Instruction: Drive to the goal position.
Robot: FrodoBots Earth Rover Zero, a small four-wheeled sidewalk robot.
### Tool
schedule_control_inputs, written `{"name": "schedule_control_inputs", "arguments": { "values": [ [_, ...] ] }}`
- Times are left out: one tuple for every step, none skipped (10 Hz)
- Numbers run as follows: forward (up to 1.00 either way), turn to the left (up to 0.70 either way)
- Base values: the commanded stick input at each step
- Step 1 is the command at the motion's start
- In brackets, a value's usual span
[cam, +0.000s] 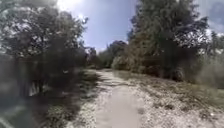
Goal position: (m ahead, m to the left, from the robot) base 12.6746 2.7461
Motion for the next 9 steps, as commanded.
{"name": "schedule_control_inputs", "arguments": {
  "values": [
    [0.7, 0.0],
    [0.7, 0.0],
    [0.7, 0.0],
    [0.7, 0.0],
    [0.7, 0.0],
    [0.7, 0.0],
    [0.7, 0.0],
    [0.7, 0.0],
    [0.7, 0.0]
  ]
}}
